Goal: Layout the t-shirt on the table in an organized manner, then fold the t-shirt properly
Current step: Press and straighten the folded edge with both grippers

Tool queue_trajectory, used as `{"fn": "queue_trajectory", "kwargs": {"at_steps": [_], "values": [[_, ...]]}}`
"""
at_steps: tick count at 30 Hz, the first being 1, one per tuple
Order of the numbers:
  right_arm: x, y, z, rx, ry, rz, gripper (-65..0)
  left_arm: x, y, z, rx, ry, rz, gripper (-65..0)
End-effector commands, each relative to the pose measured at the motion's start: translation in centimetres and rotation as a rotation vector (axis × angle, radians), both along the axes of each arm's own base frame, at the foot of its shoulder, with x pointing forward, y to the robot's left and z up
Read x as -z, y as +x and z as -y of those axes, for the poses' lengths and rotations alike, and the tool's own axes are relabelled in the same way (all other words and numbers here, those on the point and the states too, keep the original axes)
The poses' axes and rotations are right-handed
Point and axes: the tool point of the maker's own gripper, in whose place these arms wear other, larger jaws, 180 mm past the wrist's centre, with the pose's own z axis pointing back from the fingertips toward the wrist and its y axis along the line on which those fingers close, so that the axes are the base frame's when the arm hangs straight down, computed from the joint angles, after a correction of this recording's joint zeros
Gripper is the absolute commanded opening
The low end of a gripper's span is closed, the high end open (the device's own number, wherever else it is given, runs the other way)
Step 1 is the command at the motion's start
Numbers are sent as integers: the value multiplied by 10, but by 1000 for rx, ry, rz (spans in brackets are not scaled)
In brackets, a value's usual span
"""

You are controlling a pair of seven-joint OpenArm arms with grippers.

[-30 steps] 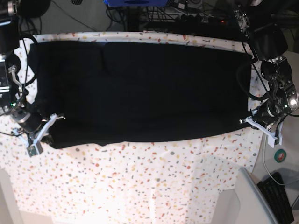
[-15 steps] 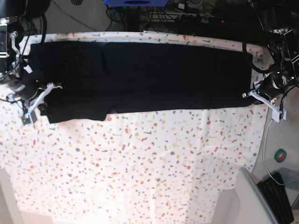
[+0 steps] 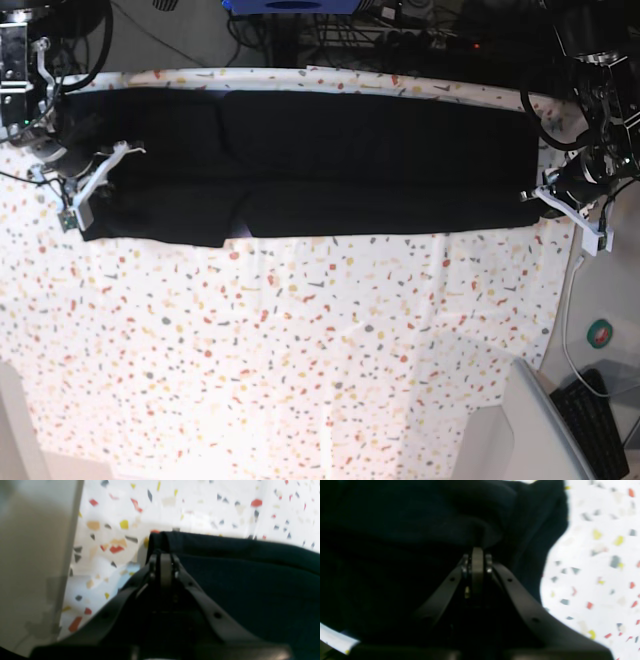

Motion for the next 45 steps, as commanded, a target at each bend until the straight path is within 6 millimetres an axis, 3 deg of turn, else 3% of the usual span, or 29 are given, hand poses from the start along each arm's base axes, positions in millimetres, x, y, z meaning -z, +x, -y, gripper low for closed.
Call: {"fn": "queue_trajectory", "kwargs": {"at_steps": [1, 11, 15, 16, 19, 21, 23, 26, 29, 31, 32, 34, 35, 36, 38, 41, 45], "values": [[-8, 7, 8, 0, -18, 22, -650, -12, 9, -7, 1, 22, 39, -650], [-6, 4, 9, 1, -22, 2, -650, -9, 5, -6, 4, 22, 28, -650], [-2, -2, 11, 21, -21, -47, -650, -1, 2, 6, 52, 22, -3, -650], [-6, -1, 12, 49, -11, -40, -617, -1, 2, 7, 53, 21, -4, -650], [-18, 1, 24, 120, -8, -22, -429, -1, 2, 6, 50, 21, -1, -650], [-28, 3, 28, 142, -11, -3, -374, -3, 3, 6, 51, 24, 5, -553], [-39, 4, 31, 145, -25, 14, -365, -9, 6, 5, 49, 28, 22, -403], [-55, 10, 30, 143, -33, 62, -365, -39, 13, -12, -3, 55, 111, -217], [-61, 27, 29, 159, -12, 118, -366, -61, 5, -21, -75, 67, 191, -117], [-50, 41, 29, 170, 15, 124, -393, -67, 3, -9, -83, 53, 222, -153], [-48, 49, 27, 171, 26, 130, -437, -62, -2, -2, -84, 39, 214, -207], [-44, 61, 24, 173, 49, 139, -614, -44, -7, 18, -60, 2, 179, -421], [-42, 66, 22, 176, 59, 138, -650, -32, -10, 27, -50, -22, 150, -561], [-40, 71, 22, 181, 67, 135, -650, -20, -13, 33, -43, -43, 120, -650], [-29, 79, 25, 204, 87, 108, -650, 4, -20, 41, -47, -86, 60, -650], [-7, 84, 33, 244, 112, 55, -650, 24, -20, 46, -60, -121, 35, -650], [22, 76, 55, 298, 111, -8, -650, 36, -23, 39, -95, -125, 51, -650]]}}
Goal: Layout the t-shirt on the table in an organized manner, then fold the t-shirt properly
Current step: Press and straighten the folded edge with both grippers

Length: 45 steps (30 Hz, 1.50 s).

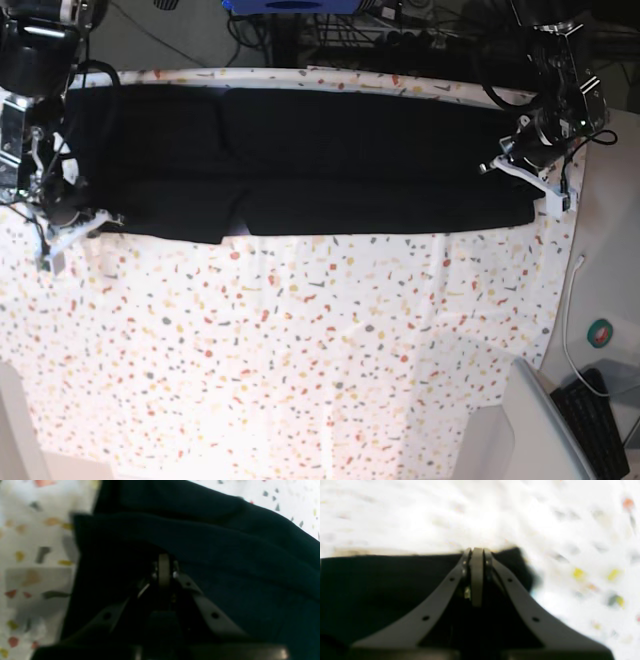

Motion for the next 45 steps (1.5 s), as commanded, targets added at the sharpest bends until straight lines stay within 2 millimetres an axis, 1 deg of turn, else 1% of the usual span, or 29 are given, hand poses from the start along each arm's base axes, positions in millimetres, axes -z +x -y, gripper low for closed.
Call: {"fn": "queue_trajectory", "kwargs": {"at_steps": [1, 2, 4, 7, 9, 10, 12, 13, 16, 17, 19, 20, 22, 23, 25, 26, 27, 28, 29, 32, 36, 38, 40, 42, 45], "values": [[-8, 11, 8, 13, -7, 43, -650, -8, 7, -9, -6, 18, 33, -650], [-5, 9, 9, 20, -7, 45, -650, -7, 6, -9, -7, 16, 30, -650], [-6, 8, 15, 27, -21, 56, -650, -8, 7, -9, -6, 18, 32, -650], [-7, 7, 14, 25, -20, 63, -650, -12, 11, -9, -3, 23, 45, -650], [-17, 11, 13, 14, -31, 95, -650, -20, 15, -9, 4, 34, 67, -650], [-24, 12, 12, 5, -42, 116, -650, -28, 19, -10, 8, 41, 90, -650], [-45, 16, 10, -21, -73, 177, -650, -42, 18, -11, 23, 65, 107, -650], [-54, 15, 6, -33, -81, 202, -650, -51, 19, -15, 28, 86, 119, -650], [-81, 14, -3, -67, -110, 280, -650, -76, 19, -41, -16, 139, 159, -650], [-87, 12, -5, -75, -118, 293, -650, -81, 18, -49, -36, 147, 167, -650], [-90, 11, -6, -82, -123, 300, -650, -94, 17, -61, -38, 171, 202, -650], [-88, 10, -6, -81, -122, 295, -650, -99, 15, -65, -21, 181, 218, -635], [-87, 9, -6, -83, -124, 292, -650, -104, 11, -68, 37, 191, 241, -448], [-86, 8, -7, -85, -123, 289, -650, -103, 8, -67, 72, 189, 247, -339], [-85, 7, -8, -88, -122, 285, -650, -96, 5, -63, 137, 168, 256, -168], [-84, 7, -8, -87, -121, 282, -650, -91, 5, -61, 149, 149, 254, -105], [-82, 6, -7, -86, -120, 276, -650, -80, 4, -63, 128, 119, 235, -53], [-79, 5, -7, -84, -117, 269, -650, -68, 2, -66, 111, 94, 212, -18], [-78, 4, -7, -83, -116, 265, -650, -59, 2, -72, 94, 68, 201, -3], [-76, 3, -7, -83, -114, 259, -650, -37, 0, -74, 33, -2, 205, -5], [-75, 2, -7, -83, -115, 257, -650, -26, 4, -71, 4, -38, 214, -5], [-75, 2, -7, -83, -115, 257, -650, -19, 7, -61, 26, -60, 201, -5], [-75, 2, -7, -83, -114, 257, -650, -14, 14, -47, 68, -75, 191, -5], [-75, 2, -8, -84, -113, 257, -650, -11, 17, -38, 96, -85, 182, -5], [-74, 2, -8, -85, -113, 255, -650, -9, 18, -33, 104, -93, 180, -7]]}}
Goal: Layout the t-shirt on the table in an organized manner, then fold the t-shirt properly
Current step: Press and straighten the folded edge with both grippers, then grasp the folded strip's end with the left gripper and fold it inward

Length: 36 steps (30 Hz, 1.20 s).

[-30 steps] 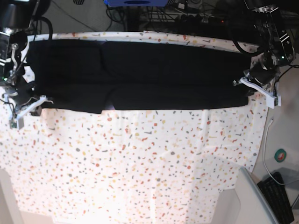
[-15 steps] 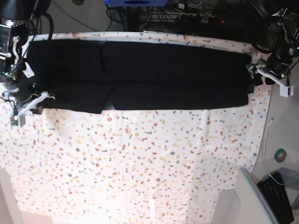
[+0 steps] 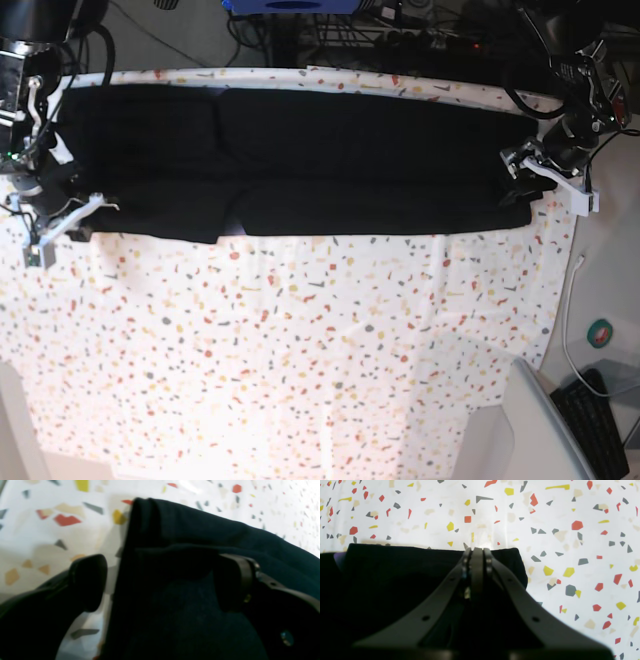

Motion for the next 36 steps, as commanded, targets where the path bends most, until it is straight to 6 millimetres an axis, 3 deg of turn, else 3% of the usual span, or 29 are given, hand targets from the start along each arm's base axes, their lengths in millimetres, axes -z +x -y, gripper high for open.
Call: {"fn": "queue_trajectory", "kwargs": {"at_steps": [1, 4, 8, 12, 13, 16, 21, 25, 30, 36], "values": [[-12, 8, 5, -3, -13, 44, -650, -7, 4, -5, 8, 14, 17, -10], [-10, 5, 5, -3, -13, 37, -650, 5, -2, -2, -3, -16, -12, -117], [-9, 3, 5, -3, -13, 34, -650, 23, -2, 2, -33, -82, -55, -365], [-7, 2, 5, -4, -12, 29, -650, 24, -2, 0, -38, -85, -61, -617], [-4, -1, 5, -2, -10, 19, -650, 25, -3, -1, -38, -84, -62, -650], [3, -6, 8, 2, -10, -3, -650, 19, 0, -8, -44, -69, -45, -650], [5, -9, 7, 2, -8, -9, -650, -27, 13, -39, -18, 84, 80, -650], [5, -9, 8, 4, -8, -9, -650, -65, 7, -33, 71, 211, 148, -650], [3, -7, 8, 4, -8, -4, -650, -86, -2, 17, 167, 287, 166, -650], [2, -5, 8, 4, -8, 1, -650, -78, -6, 95, 229, 205, 161, -650]]}}
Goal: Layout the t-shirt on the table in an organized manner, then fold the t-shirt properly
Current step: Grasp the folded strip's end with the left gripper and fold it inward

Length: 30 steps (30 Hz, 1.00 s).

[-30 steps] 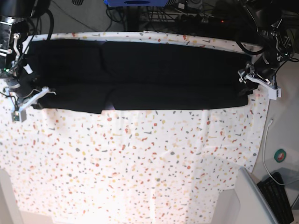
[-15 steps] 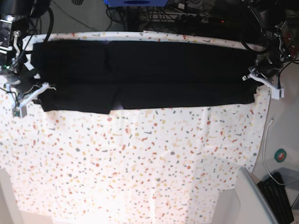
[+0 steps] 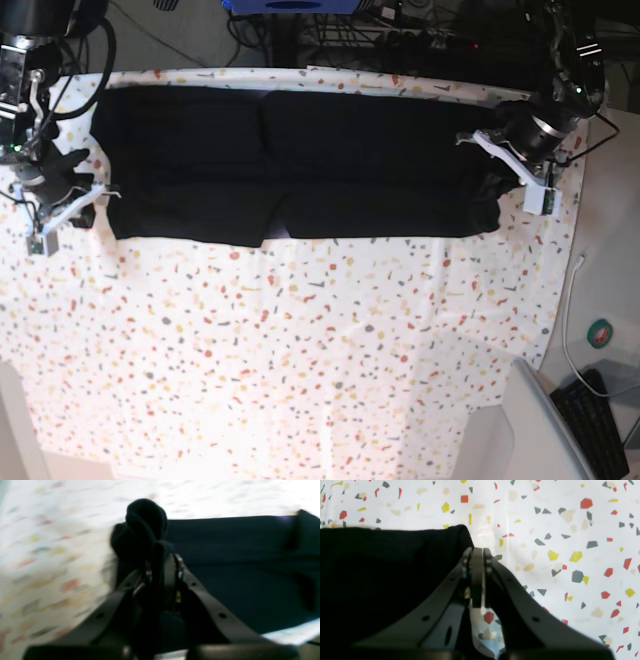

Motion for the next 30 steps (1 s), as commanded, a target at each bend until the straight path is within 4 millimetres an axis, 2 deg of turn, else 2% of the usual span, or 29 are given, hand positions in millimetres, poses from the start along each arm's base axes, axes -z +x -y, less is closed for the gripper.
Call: {"fn": "queue_trajectory", "kwargs": {"at_steps": [1, 6, 13, 17, 21, 30], "values": [[-13, 10, 7, -1, -13, 47, -650, -7, 6, 8, 4, -13, 31, -650], [-13, 10, 7, -1, -13, 47, -650, 4, 14, 58, 31, -87, 2, -650], [-13, 10, 7, 1, -13, 47, -650, 17, 28, 106, 96, -153, -25, -650], [-13, 10, 9, 5, -14, 48, -650, 21, 34, 118, 106, -177, -34, -650], [-13, 10, 8, 4, -14, 48, -650, 26, 36, 119, 100, -189, -45, -650], [-13, 10, 8, 2, -14, 48, -650, 30, 31, 139, 156, -195, -64, -650]]}}
